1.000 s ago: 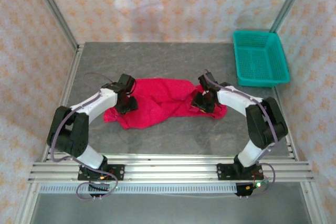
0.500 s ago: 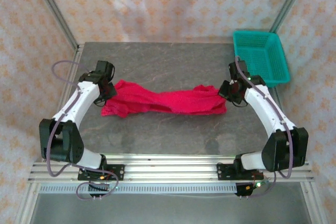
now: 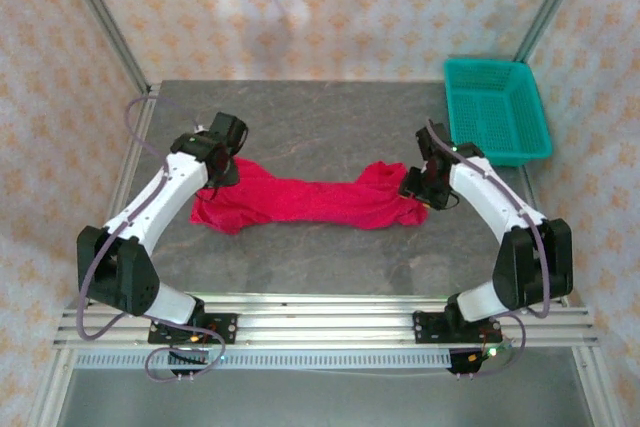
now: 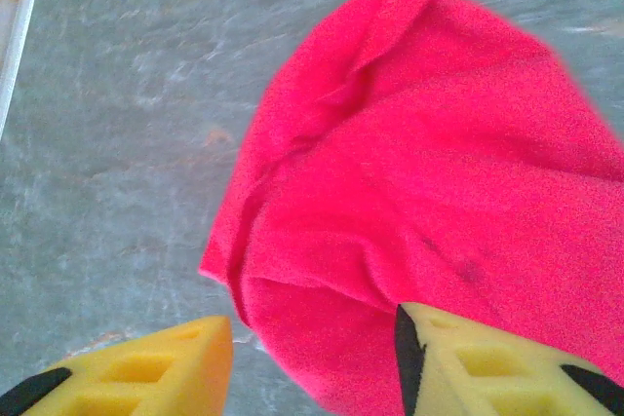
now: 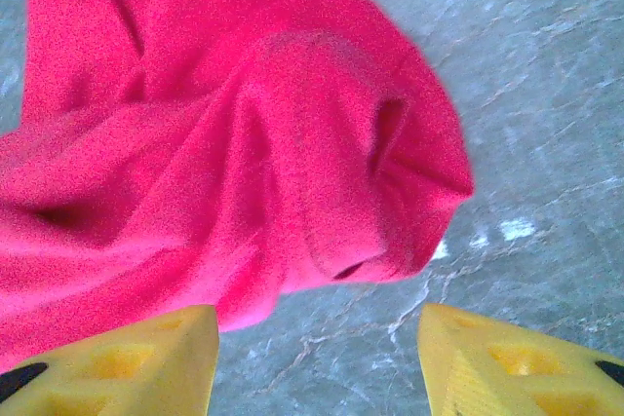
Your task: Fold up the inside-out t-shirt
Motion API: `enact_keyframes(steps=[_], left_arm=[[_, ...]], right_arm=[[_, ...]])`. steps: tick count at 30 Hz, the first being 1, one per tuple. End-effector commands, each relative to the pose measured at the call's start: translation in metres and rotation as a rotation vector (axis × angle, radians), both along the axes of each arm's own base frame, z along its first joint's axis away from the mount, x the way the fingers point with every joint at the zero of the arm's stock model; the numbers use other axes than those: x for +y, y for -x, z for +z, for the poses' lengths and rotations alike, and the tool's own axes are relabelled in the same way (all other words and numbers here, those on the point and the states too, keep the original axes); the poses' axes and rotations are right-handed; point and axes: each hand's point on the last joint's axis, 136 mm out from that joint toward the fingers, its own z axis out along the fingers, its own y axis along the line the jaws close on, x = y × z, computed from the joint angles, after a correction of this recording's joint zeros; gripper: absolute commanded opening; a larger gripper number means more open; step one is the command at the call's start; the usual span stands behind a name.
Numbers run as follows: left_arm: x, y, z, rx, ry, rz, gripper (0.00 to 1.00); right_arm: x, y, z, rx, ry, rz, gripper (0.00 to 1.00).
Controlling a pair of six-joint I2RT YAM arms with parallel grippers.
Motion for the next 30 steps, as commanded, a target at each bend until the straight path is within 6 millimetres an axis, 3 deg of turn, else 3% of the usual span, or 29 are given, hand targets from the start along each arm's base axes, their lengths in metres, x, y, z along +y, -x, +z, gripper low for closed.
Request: enact_keyframes(steps=[1, 4, 7, 12, 16, 19, 22, 26, 28, 30], left_arm=[[0.001, 0.007, 0.017, -0.018, -0.035, -0.003, 0.5], [-0.018, 0.008, 0.015, -0.056, 0.096, -0.025, 0.5], [-0.034, 0.006, 0.011, -0.083, 0.198, -0.043, 0.49], [-0.049, 0.005, 0.003, -0.068, 0.28, -0.054, 0.46], [-0.061, 0.007, -0.003, -0.071, 0.334, -0.072, 0.44], [-0.065, 0.008, -0.006, -0.062, 0.335, -0.083, 0.42], [-0.071, 0.007, -0.007, -0.054, 0.337, -0.1, 0.39], [-0.094, 0.001, -0.003, -0.078, 0.374, -0.185, 0.35], [-0.108, -0.004, -0.001, -0.099, 0.382, -0.245, 0.35], [-0.124, -0.008, 0.003, -0.128, 0.379, -0.313, 0.36]], right_arm=[[0.008, 0.029, 0.003, 0.0, 0.025, 0.024, 0.57], [0.04, 0.041, -0.01, -0.03, -0.077, 0.048, 0.56], [0.063, 0.037, -0.026, -0.066, -0.144, 0.038, 0.57], [0.073, 0.007, -0.057, -0.135, -0.156, 0.001, 0.58], [0.072, -0.012, -0.063, -0.164, -0.107, -0.019, 0.51], [0.075, -0.013, -0.057, -0.159, -0.125, -0.033, 0.21], [0.072, -0.007, -0.044, -0.155, -0.135, -0.057, 0.0], [0.077, -0.004, -0.007, -0.154, -0.19, -0.084, 0.0], [0.079, -0.017, 0.016, -0.182, -0.22, -0.104, 0.0], [0.076, -0.044, 0.033, -0.226, -0.242, -0.15, 0.0]])
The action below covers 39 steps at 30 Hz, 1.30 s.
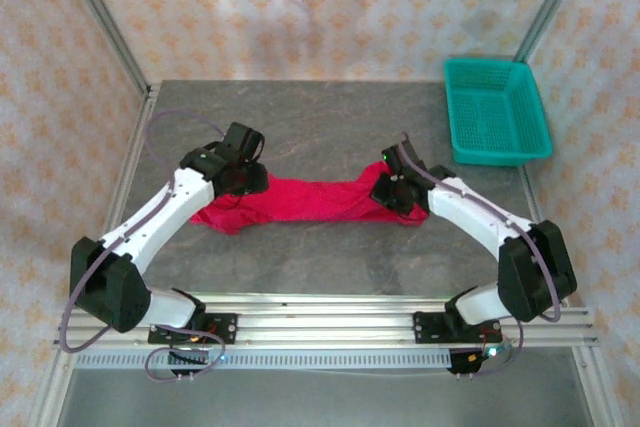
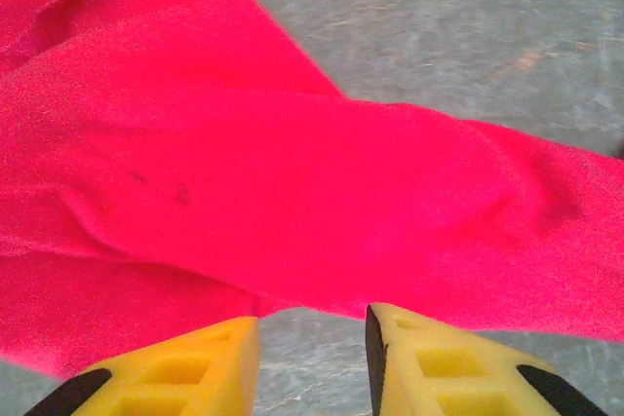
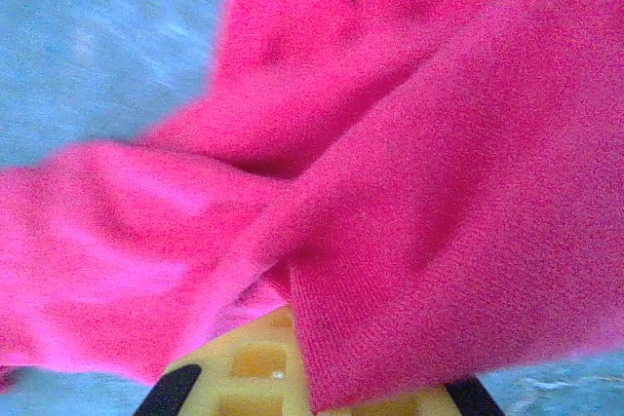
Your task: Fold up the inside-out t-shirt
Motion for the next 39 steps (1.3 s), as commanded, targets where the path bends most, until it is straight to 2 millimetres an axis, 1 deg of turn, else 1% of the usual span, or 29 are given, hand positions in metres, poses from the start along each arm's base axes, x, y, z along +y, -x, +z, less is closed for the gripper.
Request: enact_keyframes(steps=[1, 2, 4, 6, 8, 9, 11, 14, 15, 17, 21, 23, 25, 28, 33, 35, 37, 39], left_arm=[[-0.031, -0.015, 0.011, -0.095, 0.023, -0.116, 0.36], [-0.038, -0.018, 0.012, -0.117, 0.029, -0.144, 0.38], [-0.056, -0.022, 0.015, -0.162, 0.048, -0.203, 0.41], [-0.077, -0.027, 0.016, -0.21, 0.073, -0.27, 0.46], [-0.099, -0.03, 0.016, -0.237, 0.111, -0.335, 0.5], [-0.109, -0.032, 0.015, -0.241, 0.125, -0.364, 0.51], [-0.125, -0.037, 0.009, -0.235, 0.118, -0.417, 0.52], [-0.138, -0.048, -0.002, -0.198, 0.069, -0.48, 0.54], [-0.142, -0.052, -0.005, -0.189, 0.05, -0.501, 0.55], [-0.148, -0.06, -0.013, -0.177, 0.012, -0.539, 0.56], [-0.158, -0.082, -0.023, -0.179, -0.072, -0.586, 0.57], [-0.162, -0.093, -0.024, -0.18, -0.112, -0.6, 0.58], [-0.168, -0.105, -0.034, -0.16, -0.146, -0.619, 0.58], [-0.181, -0.115, -0.048, -0.113, -0.173, -0.667, 0.59], [-0.196, -0.118, -0.075, -0.048, -0.213, -0.735, 0.6], [-0.197, -0.119, -0.083, -0.032, -0.237, -0.745, 0.61], [-0.192, -0.123, -0.091, -0.016, -0.276, -0.736, 0.6], [-0.187, -0.127, -0.097, -0.009, -0.314, -0.721, 0.56]], right_arm=[[-0.009, -0.036, 0.033, -0.047, -0.041, -0.095, 0.0], [-0.011, -0.052, 0.034, -0.05, -0.049, -0.113, 0.0], [-0.011, -0.083, 0.027, -0.032, -0.067, -0.134, 0.0], [-0.004, -0.114, 0.012, 0.015, -0.102, -0.128, 0.0], [0.006, -0.137, -0.004, 0.06, -0.128, -0.103, 0.01], [0.01, -0.145, -0.014, 0.089, -0.131, -0.091, 0.08], [0.008, -0.152, -0.022, 0.11, -0.107, -0.079, 0.27], [-0.005, -0.148, -0.009, 0.067, -0.052, -0.076, 0.52], [-0.013, -0.143, -0.003, 0.051, -0.036, -0.082, 0.57], [-0.028, -0.134, 0.006, 0.029, -0.014, -0.097, 0.61], [-0.053, -0.112, 0.014, 0.008, -0.003, -0.131, 0.61], [-0.058, -0.102, 0.013, 0.008, -0.001, -0.131, 0.56], [-0.058, -0.094, 0.013, 0.01, -0.008, -0.124, 0.5], [-0.058, -0.086, 0.008, 0.023, -0.019, -0.122, 0.46], [-0.057, -0.083, 0.007, 0.029, -0.023, -0.112, 0.45], [-0.056, -0.083, 0.01, 0.022, -0.022, -0.109, 0.46], [-0.056, -0.084, 0.012, 0.019, -0.025, -0.107, 0.46], [-0.053, -0.084, 0.015, 0.013, -0.038, -0.104, 0.45]])
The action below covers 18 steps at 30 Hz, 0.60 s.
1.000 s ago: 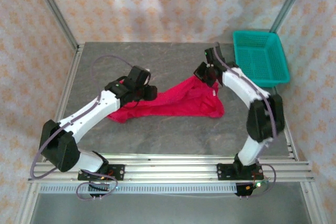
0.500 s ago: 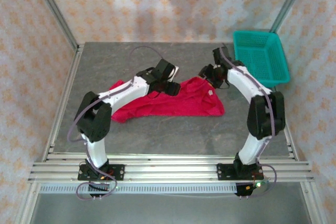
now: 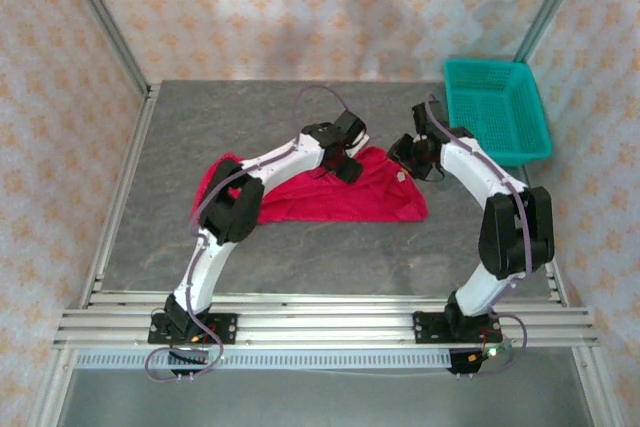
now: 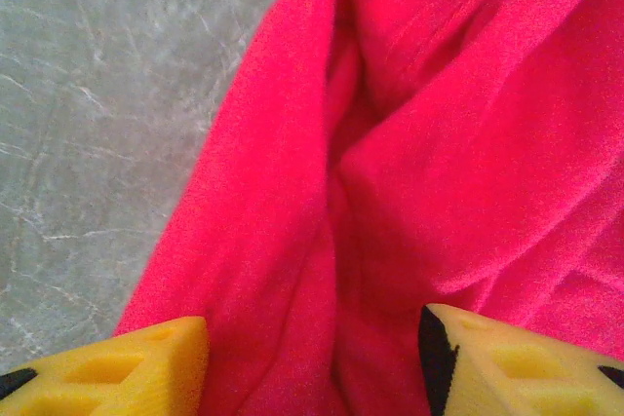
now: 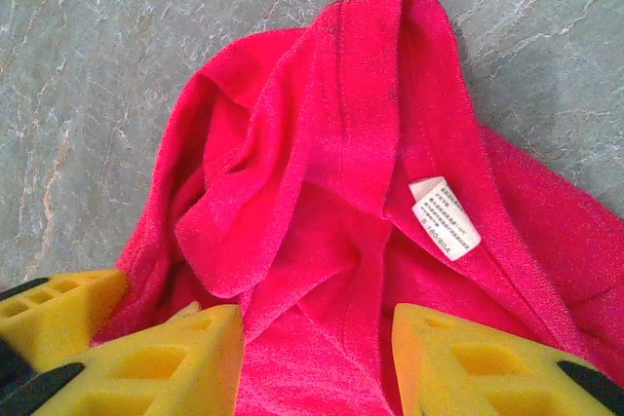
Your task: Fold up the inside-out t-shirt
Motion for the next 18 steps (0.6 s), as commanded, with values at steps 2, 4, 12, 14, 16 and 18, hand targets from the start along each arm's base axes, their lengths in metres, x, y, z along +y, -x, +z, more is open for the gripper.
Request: enact_keyframes(steps=[2, 4, 12, 14, 16, 18], left_arm=[[0.018, -0.008, 0.002, -0.029, -0.126, 0.017, 0.37], [0.021, -0.012, 0.007, -0.047, -0.139, 0.039, 0.19], [0.024, -0.011, 0.059, -0.103, -0.073, 0.1, 0.0], [0.022, -0.006, 0.068, -0.095, -0.031, 0.111, 0.0], [0.02, 0.0, 0.075, -0.085, 0.015, 0.121, 0.0], [0.018, 0.007, 0.077, -0.067, 0.056, 0.129, 0.0]], right_arm=[[0.01, 0.001, 0.014, -0.036, -0.032, 0.031, 0.43], [0.02, 0.005, 0.013, -0.03, -0.059, 0.044, 0.38], [0.048, 0.006, -0.013, -0.004, -0.119, 0.057, 0.28], [0.06, -0.005, -0.013, -0.038, -0.156, 0.048, 0.4], [0.069, -0.018, -0.015, -0.064, -0.185, 0.029, 0.47], [0.079, -0.032, -0.02, -0.079, -0.215, 0.01, 0.5]])
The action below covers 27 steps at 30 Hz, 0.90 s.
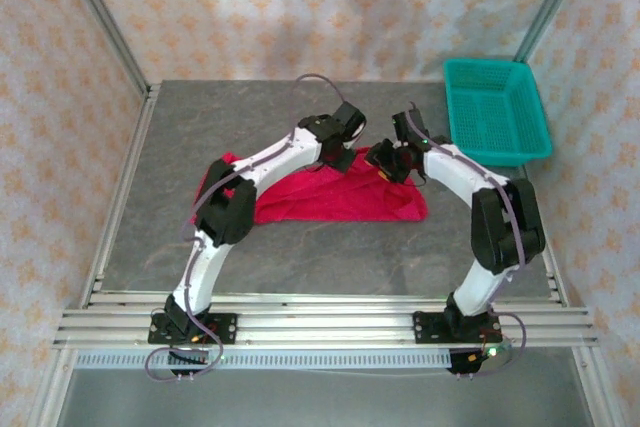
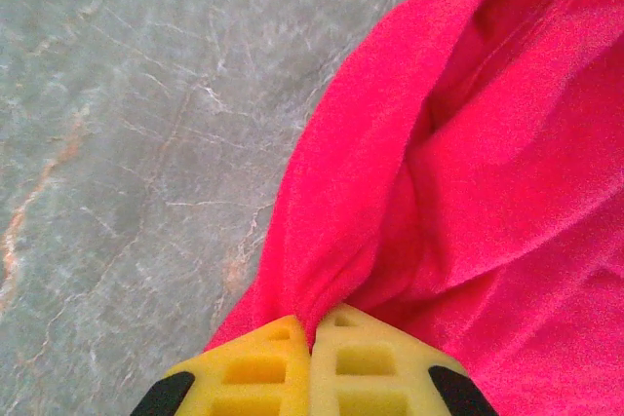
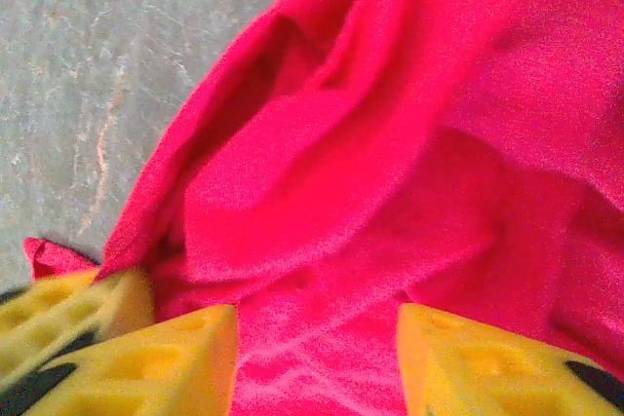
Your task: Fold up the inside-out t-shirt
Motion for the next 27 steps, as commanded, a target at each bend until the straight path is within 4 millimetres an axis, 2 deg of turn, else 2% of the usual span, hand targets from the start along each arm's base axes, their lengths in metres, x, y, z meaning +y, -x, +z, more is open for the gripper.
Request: enact_keyframes(steps=[1, 3, 4, 6, 7, 8, 10, 13, 16, 18, 21, 24, 25, 26, 27], left_arm=[[0.0, 0.013, 0.034, -0.004, 0.102, 0.039, 0.0], [0.0, 0.018, 0.035, 0.002, 0.13, 0.047, 0.0], [0.001, 0.019, 0.036, 0.003, 0.141, 0.053, 0.0], [0.004, 0.021, 0.035, 0.021, 0.156, 0.06, 0.0], [0.006, 0.021, 0.035, 0.031, 0.167, 0.07, 0.0], [0.009, 0.02, 0.035, 0.042, 0.179, 0.08, 0.0], [0.018, 0.016, 0.037, 0.057, 0.212, 0.112, 0.0], [0.031, 0.007, 0.04, 0.064, 0.272, 0.171, 0.16], [0.036, 0.001, 0.042, 0.046, 0.308, 0.209, 0.23], [0.031, 0.002, 0.039, 0.058, 0.327, 0.206, 0.22], [0.023, 0.01, 0.029, 0.095, 0.326, 0.19, 0.15], [0.018, 0.021, 0.019, 0.109, 0.306, 0.178, 0.14], [0.016, 0.025, 0.017, 0.111, 0.304, 0.174, 0.16], [0.015, 0.028, 0.014, 0.115, 0.305, 0.176, 0.25], [0.014, 0.03, 0.013, 0.117, 0.304, 0.175, 0.4]], right_arm=[[0.02, -0.032, -0.004, -0.052, -0.075, -0.054, 0.5], [0.028, -0.047, -0.01, -0.065, -0.091, -0.078, 0.49], [0.029, -0.053, -0.016, -0.062, -0.089, -0.091, 0.45], [0.031, -0.057, -0.02, -0.052, -0.088, -0.096, 0.18], [0.03, -0.053, -0.02, -0.038, -0.078, -0.088, 0.05], [0.028, -0.046, -0.018, -0.029, -0.063, -0.071, 0.0], [0.018, -0.023, -0.015, -0.004, -0.006, -0.024, 0.0], [-0.009, 0.019, -0.022, 0.042, 0.122, 0.022, 0.0], [-0.015, 0.05, -0.036, 0.076, 0.118, 0.039, 0.0], [-0.012, 0.061, -0.042, 0.093, 0.092, 0.052, 0.0], [-0.005, 0.072, -0.046, 0.106, 0.094, 0.09, 0.0], [0.0, 0.082, -0.045, 0.114, 0.118, 0.134, 0.0], [0.0, 0.084, -0.043, 0.113, 0.134, 0.144, 0.03], [-0.002, 0.086, -0.04, 0.112, 0.148, 0.149, 0.12], [-0.003, 0.087, -0.036, 0.106, 0.158, 0.153, 0.22]])
